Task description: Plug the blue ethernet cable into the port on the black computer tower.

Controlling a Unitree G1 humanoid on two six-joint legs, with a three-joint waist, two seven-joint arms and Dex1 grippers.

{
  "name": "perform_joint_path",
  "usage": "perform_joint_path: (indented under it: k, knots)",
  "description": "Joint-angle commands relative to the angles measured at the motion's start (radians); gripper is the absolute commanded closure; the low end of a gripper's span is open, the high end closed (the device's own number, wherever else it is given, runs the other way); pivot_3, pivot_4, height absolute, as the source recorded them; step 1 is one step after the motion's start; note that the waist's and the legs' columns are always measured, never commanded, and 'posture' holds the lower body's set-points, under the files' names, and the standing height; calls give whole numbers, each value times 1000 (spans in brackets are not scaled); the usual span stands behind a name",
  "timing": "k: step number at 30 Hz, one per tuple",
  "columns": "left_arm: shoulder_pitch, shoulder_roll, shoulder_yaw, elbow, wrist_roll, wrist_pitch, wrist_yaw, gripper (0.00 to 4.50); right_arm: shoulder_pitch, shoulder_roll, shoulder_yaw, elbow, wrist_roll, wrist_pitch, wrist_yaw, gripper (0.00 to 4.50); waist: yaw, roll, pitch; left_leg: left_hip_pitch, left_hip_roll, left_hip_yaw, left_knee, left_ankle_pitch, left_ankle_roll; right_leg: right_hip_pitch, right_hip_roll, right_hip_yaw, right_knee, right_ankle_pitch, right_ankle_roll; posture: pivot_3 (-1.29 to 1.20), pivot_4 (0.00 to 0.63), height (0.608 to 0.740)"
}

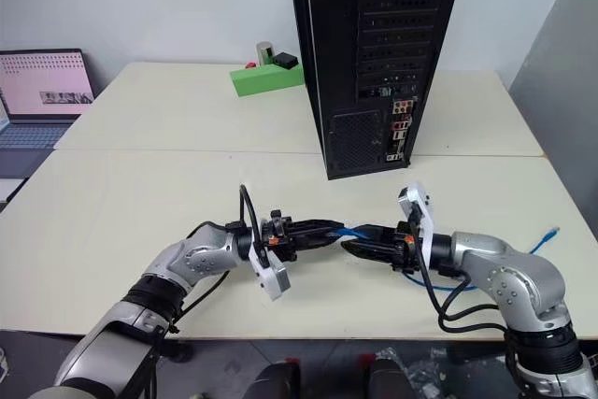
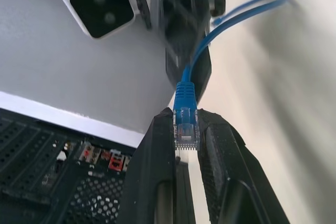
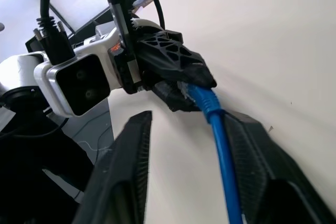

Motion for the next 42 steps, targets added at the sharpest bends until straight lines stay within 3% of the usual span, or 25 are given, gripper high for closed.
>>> perform_joint_path:
  k: [1, 15, 26, 36, 38, 42]
  knots:
    - [-1, 11, 2, -15, -31, -1, 10, 4193, -9, -8, -22, -38, 46, 3, 18, 2255, 0, 0, 0, 0, 0, 0, 0, 0, 0, 0, 0, 0, 0, 0, 0, 0, 150, 740]
    - [16, 16, -11, -47, -61, 2, -4, 4193, -33, 33, -22, 4, 45, -4, -9, 2255, 0, 0, 0, 0, 0, 0, 0, 0, 0, 0, 0, 0, 0, 0, 0, 0, 150, 740]
    - [31, 16, -15, -70, -79, 8, -12, 4193, -48, 40, -11, 24, 42, -7, -15, 4417, 0, 0, 0, 0, 0, 0, 0, 0, 0, 0, 0, 0, 0, 0, 0, 0, 150, 740]
    - [35, 19, -28, -64, -109, 3, -34, 4193, -62, 39, -11, 34, 57, 7, -6, 4500, 0, 0, 0, 0, 0, 0, 0, 0, 0, 0, 0, 0, 0, 0, 0, 0, 150, 740]
    - [40, 24, -36, -59, -137, 13, -49, 3493, -64, 34, -9, 33, 62, 14, 0, 4500, 0, 0, 0, 0, 0, 0, 0, 0, 0, 0, 0, 0, 0, 0, 0, 0, 150, 740]
    - [43, 27, -41, -31, -185, 76, -88, 2778, -69, 27, -6, 35, 58, 16, 9, 4500, 0, 0, 0, 0, 0, 0, 0, 0, 0, 0, 0, 0, 0, 0, 0, 0, 150, 740]
